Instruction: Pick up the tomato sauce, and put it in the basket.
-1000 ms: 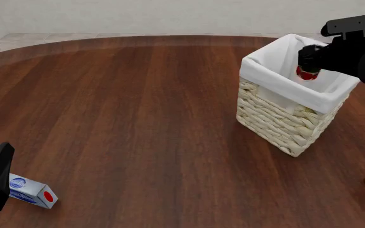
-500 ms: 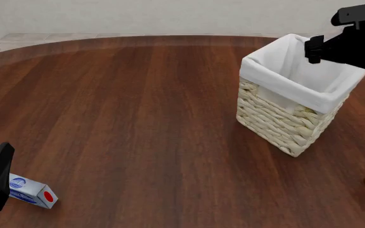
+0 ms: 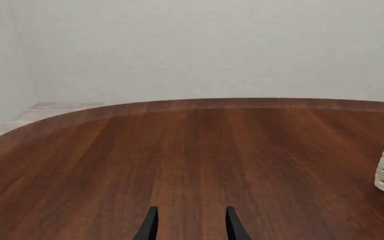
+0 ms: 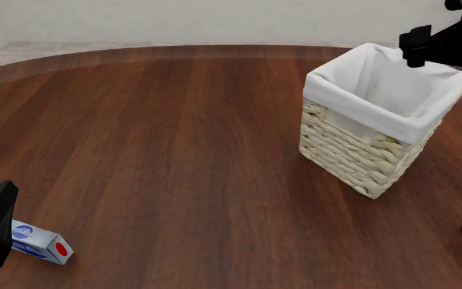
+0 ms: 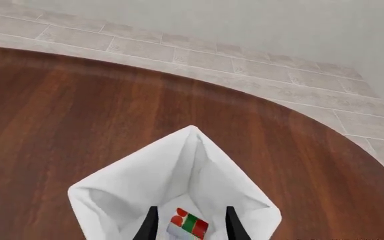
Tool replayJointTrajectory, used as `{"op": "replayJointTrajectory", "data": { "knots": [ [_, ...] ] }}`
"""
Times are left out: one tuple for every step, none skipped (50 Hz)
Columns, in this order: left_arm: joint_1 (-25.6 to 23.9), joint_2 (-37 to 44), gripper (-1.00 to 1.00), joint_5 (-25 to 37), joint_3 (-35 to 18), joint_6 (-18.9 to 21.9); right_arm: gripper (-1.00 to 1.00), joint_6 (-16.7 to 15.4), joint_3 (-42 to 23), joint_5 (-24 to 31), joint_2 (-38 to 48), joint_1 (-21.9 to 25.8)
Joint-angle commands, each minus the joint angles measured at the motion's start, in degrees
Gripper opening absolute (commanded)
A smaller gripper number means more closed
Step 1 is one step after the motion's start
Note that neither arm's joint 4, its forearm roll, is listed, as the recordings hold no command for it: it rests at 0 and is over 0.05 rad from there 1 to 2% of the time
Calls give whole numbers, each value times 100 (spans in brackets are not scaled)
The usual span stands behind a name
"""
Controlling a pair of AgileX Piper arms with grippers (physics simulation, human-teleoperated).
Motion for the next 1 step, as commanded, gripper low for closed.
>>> {"op": "replayJointTrajectory", "data": {
  "knots": [
    [0,0,100,0,0,0,100,-5,235,169,-520,55]
  ]
}}
